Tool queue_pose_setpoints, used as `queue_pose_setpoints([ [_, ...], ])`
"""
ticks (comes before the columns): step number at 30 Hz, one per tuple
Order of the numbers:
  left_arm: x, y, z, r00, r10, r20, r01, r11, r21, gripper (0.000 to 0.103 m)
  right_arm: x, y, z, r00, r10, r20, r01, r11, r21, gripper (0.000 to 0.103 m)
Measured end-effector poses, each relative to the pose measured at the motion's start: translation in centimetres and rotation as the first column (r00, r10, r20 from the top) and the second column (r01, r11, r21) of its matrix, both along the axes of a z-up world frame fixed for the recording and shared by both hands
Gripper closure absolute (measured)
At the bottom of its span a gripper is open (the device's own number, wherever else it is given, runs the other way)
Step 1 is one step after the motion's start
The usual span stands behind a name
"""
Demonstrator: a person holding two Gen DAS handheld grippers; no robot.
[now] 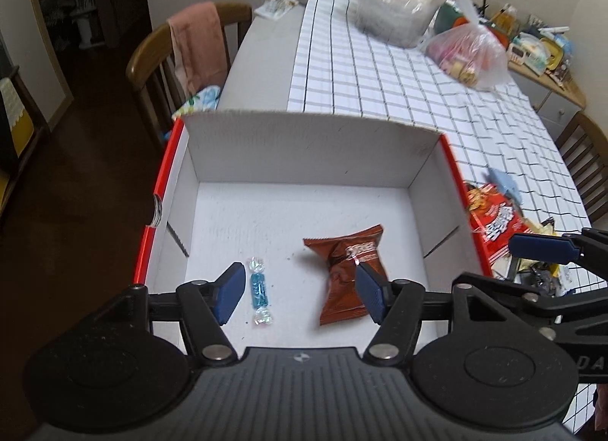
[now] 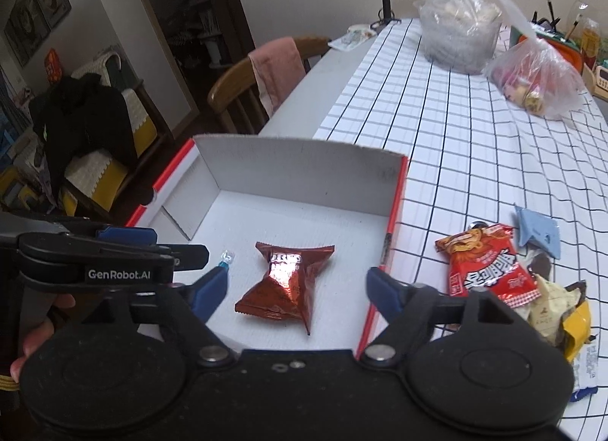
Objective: Organize snacks
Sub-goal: 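Move both tools back toward the snack pile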
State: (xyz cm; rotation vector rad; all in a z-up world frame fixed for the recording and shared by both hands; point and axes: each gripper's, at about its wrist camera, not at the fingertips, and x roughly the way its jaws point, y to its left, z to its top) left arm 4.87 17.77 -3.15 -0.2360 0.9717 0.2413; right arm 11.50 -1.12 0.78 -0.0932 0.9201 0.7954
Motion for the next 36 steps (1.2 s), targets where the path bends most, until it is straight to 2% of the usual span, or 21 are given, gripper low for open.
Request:
queue_pose_setpoints([
  [3, -0.6, -0.9, 0.8, 0.999, -0.006, 0.032, 0.006, 1.000, 0.011, 0.039, -0.3, -1.2, 0.7, 1.000, -0.007, 0.009, 0.007, 1.000, 0.018, 0.017],
  [5, -1.0, -1.6, 1.3, 0.998, -0.015, 0.054, 0.014, 1.000, 0.024, 0.038, -0.4, -2.0, 1.2, 1.000, -0.016, 0.019, 0.015, 0.999, 0.029, 0.007],
  [10, -1.7, -3.7, 2.5, 0.993, -0.043, 0.107, 0.039, 0.999, 0.037, 0.033, -0.9, -4.7, 2.3, 0.999, -0.027, 0.044, 0.023, 0.997, 0.075, 0.002],
  [21, -2.1, -10.3, 3.4, 0.972, -0.107, 0.211, 0.102, 0.994, 0.033, 0.025, -1.1, -13.1, 2.8, 0.994, -0.062, 0.089, 0.053, 0.993, 0.105, 0.000],
  [25, -1.3, -12.9, 3.1, 0.971, -0.109, 0.213, 0.110, 0.994, 0.011, 0.022, -0.5, -16.6, 2.2, 0.992, -0.082, 0.097, 0.073, 0.993, 0.092, 0.000],
  [36, 3.1, -19.2, 1.2, 0.985, -0.094, 0.147, 0.098, 0.995, -0.022, 0.022, 2.9, -24.6, -0.3, 0.985, -0.124, 0.116, 0.124, 0.992, 0.006, 0.000],
])
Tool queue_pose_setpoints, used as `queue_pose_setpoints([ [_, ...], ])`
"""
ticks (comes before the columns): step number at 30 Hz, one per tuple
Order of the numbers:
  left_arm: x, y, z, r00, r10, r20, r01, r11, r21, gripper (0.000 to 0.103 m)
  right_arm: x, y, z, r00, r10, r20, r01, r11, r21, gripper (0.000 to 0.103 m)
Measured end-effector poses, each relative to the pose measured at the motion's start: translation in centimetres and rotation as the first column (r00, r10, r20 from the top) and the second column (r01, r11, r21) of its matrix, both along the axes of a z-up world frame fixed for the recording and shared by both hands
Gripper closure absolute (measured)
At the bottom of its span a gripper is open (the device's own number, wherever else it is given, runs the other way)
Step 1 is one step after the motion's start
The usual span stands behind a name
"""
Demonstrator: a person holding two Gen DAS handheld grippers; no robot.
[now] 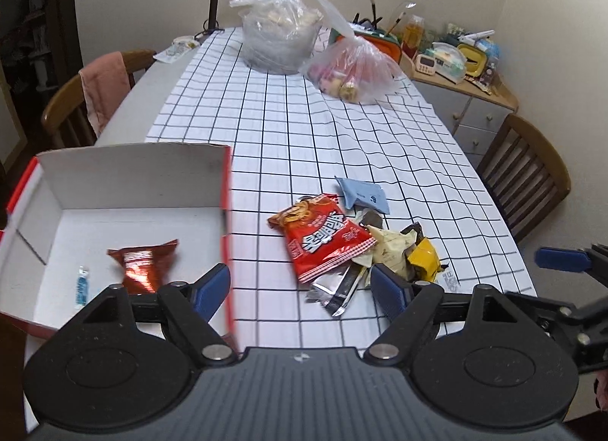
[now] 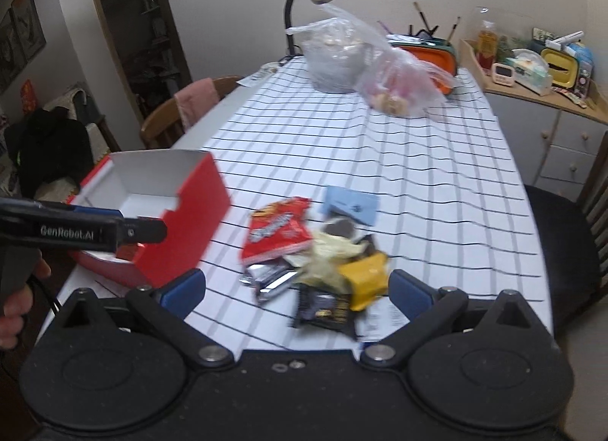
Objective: Organize snacks
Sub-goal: 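Move both tools back toward the snack pile, then grasp the red chip bag with the left tool while the right tool grasps the yellow candy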
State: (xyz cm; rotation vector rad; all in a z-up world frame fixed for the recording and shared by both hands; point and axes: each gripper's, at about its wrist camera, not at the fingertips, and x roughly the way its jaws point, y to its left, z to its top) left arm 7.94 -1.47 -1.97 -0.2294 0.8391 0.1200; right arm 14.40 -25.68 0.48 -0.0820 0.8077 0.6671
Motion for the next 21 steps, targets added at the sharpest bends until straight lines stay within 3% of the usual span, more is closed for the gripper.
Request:
queue_pose_setpoints([
  [9, 7.0, -1.3, -2.1, 0.992, 0.085, -0.097, -0.092, 0.993, -0.080, 0.022, 3.8, -3.1, -2.8, 0.999, 0.052, -0.014, -0.052, 0.998, -0.046, 0.000],
  [14, 11.5, -0.9, -4.4, 0.973, 0.127, -0.195, -0.156, 0.978, -0.139, 0.022, 5.7, -2.6, -4.6, 0.994, 0.102, -0.044, -0.104, 0.993, -0.056, 0.000],
  [21, 15.6, 0.4, -8.2, 0.937, 0.200, -0.288, -0.247, 0.959, -0.137, 0.022, 8.2, -0.7, -7.7, 0.982, 0.143, -0.122, -0.152, 0.986, -0.068, 0.001],
])
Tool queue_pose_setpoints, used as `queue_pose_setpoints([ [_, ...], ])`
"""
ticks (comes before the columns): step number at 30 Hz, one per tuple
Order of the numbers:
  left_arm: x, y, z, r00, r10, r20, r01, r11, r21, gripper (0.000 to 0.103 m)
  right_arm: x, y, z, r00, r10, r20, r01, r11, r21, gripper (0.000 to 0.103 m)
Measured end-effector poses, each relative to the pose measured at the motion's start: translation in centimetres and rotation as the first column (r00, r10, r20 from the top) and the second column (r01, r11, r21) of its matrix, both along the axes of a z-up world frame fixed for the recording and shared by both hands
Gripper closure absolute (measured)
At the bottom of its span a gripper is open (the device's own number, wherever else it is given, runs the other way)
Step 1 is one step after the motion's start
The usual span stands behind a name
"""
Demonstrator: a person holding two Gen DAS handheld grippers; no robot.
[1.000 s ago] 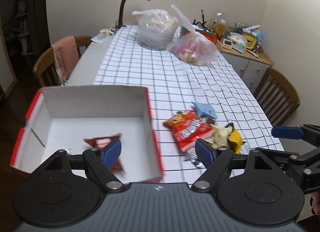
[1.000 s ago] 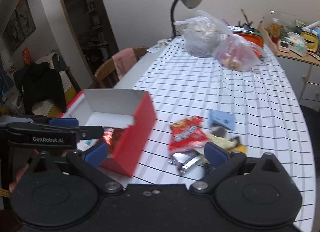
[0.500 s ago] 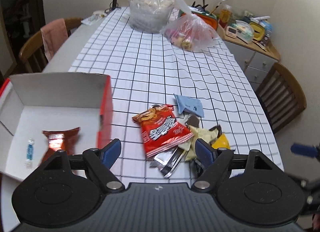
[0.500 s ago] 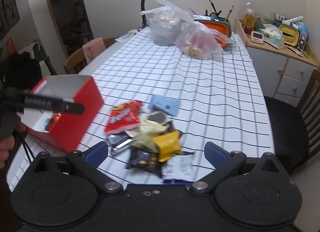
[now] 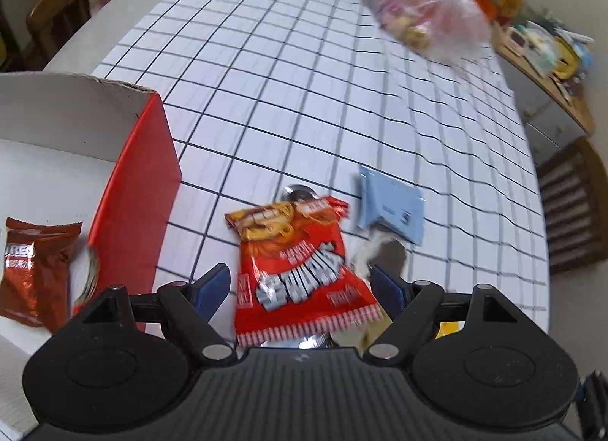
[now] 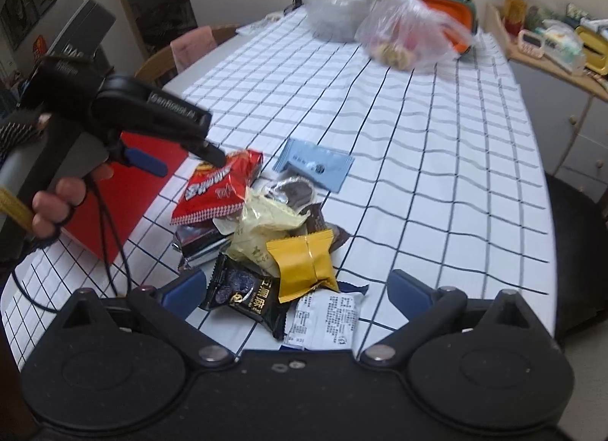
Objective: Organize snacks
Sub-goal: 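Grasp the red chip bag with the left tool while the right tool grasps the yellow candy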
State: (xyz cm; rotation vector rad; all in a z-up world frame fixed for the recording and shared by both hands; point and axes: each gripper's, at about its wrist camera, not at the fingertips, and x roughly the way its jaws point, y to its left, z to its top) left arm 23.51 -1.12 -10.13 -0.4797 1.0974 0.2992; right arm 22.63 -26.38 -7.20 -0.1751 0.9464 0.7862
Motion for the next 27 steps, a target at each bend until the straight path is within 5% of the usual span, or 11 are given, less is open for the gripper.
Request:
queue_pose_setpoints([
  [12, 3.2, 1.4, -4.3, 0.994, 0.062, -0.094, -0.070, 0.994, -0.080, 0.022, 3.4, 3.2, -4.0, 0.997, 0.037, -0.063, -0.040, 0.997, -0.059, 0.010],
  [22, 3.4, 1.6, -5.3, 0.992, 0.062, -0.107, -0.072, 0.993, -0.097, 0.023, 4.0, 4.0, -5.0, 0.996, 0.043, -0.085, -0.050, 0.995, -0.086, 0.034],
  [25, 3.1, 1.5, -5.1, 0.992, 0.066, -0.105, -0.076, 0.993, -0.093, 0.025, 3.9, 4.1, -5.0, 0.995, 0.046, -0.083, -0.054, 0.994, -0.094, 0.054],
  [27, 2.9, 1.5, -4.9, 0.993, 0.069, -0.100, -0.078, 0.993, -0.091, 0.027, 3.8, 4.1, -5.0, 0.995, 0.047, -0.082, -0.055, 0.994, -0.098, 0.058],
])
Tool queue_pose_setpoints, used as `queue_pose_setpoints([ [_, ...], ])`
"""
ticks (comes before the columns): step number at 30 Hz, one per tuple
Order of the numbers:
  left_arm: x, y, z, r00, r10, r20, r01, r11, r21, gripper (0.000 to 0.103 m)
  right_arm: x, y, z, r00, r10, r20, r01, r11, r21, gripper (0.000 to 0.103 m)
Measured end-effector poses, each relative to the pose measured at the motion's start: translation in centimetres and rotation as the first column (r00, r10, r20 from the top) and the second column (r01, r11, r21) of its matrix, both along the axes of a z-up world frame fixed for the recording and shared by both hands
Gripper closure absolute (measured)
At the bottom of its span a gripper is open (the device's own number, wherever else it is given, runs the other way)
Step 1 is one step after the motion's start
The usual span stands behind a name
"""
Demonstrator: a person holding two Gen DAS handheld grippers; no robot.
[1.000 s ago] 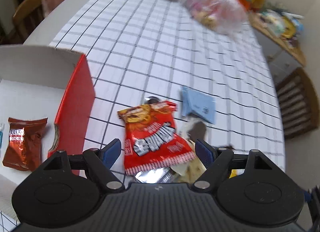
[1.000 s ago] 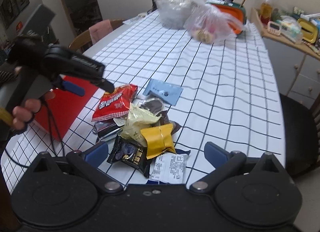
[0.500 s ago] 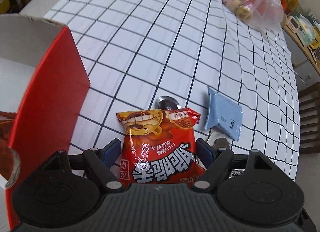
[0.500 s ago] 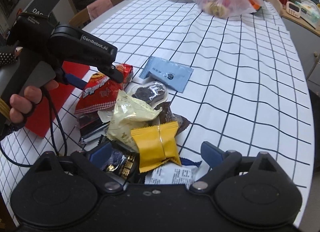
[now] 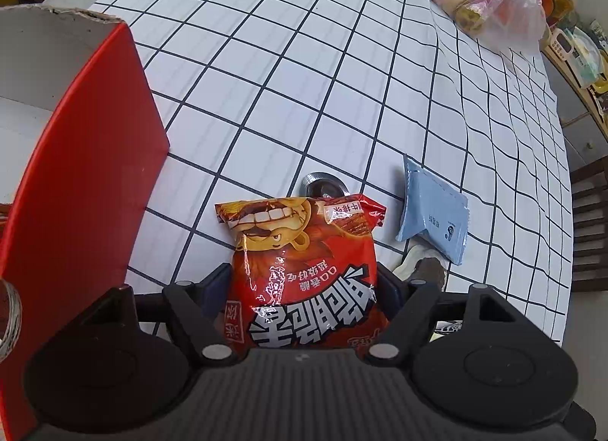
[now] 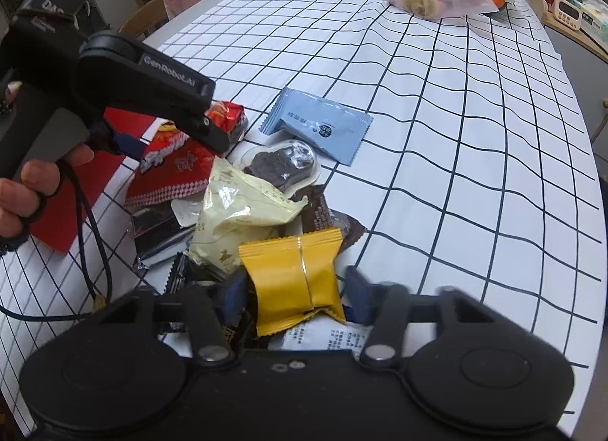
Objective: Organize snacks
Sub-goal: 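Grasp the red chip bag with the left tool while the right tool grasps the yellow candy, then carry the red chip bag and yellow candy with both tools into the box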
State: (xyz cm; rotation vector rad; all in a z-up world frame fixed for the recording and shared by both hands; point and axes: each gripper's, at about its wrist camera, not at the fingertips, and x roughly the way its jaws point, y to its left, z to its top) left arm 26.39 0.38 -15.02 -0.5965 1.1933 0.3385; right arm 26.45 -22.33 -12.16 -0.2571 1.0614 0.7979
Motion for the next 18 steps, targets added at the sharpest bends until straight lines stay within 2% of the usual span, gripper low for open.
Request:
queue_pose_setpoints([
  [2, -0.2, 0.0, 0.1, 1.000, 0.004, 0.001, -0.004, 1.000, 0.002, 0.027, -0.1, -0.2, 0.1, 1.000, -0.010, 0.006, 0.010, 1.000, -0.001, 0.062],
  [8, -1.2, 0.1, 0.5, 1.000, 0.010, 0.006, -0.010, 1.000, 0.006, 0.028, -0.6, -0.7, 0.9, 0.999, -0.038, 0.016, 0.038, 0.999, 0.012, 0.064],
  [18, -4.0, 0.2, 3.8, 0.998, 0.012, 0.063, -0.012, 1.000, 0.007, 0.028, -2.3, -2.1, 5.1, 0.994, -0.091, 0.052, 0.087, 0.993, 0.079, 0.064],
])
